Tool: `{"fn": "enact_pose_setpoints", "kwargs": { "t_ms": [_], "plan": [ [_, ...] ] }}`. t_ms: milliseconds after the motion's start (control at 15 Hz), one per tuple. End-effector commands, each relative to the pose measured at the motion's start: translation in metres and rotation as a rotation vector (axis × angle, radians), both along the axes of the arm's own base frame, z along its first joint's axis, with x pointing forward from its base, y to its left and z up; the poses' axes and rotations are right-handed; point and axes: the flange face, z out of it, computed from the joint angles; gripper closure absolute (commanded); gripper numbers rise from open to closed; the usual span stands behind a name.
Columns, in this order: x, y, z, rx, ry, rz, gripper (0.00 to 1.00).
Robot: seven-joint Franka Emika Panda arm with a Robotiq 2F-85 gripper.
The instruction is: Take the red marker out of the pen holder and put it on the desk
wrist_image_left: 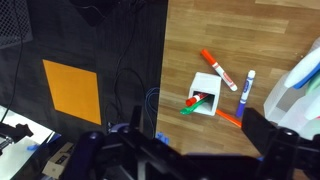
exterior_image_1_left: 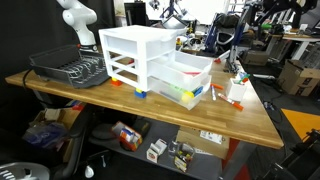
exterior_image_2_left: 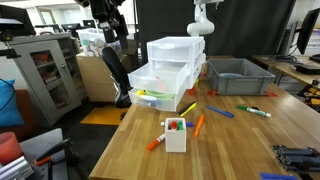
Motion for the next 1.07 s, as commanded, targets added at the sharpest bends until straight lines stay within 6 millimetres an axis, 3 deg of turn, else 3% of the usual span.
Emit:
{"fn": "enact_pose_setpoints", "kwargs": {
  "t_ms": [0, 267, 533, 667, 733, 800, 1000],
  "plan": [
    [0.0, 0.0, 0.0, 0.0, 0.001, 0.0, 0.0],
    [0.019, -0.014, -0.042, -0.007, -0.093, -0.212, 0.0],
    [0.033, -0.034, -0.107, 0.003, -0.19, -0.428, 0.0],
    [0.036, -0.037, -0.131, -0.034, -0.262, -0.502, 0.0],
    [0.035, -0.037, -0.124, -0.019, -0.191, -0.452, 0.0],
    [0.035, -0.037, -0.132, -0.027, -0.193, -0.466, 0.0],
    [0.037, -0.035, -0.127, -0.024, -0.202, -0.46, 0.0]
  ]
}}
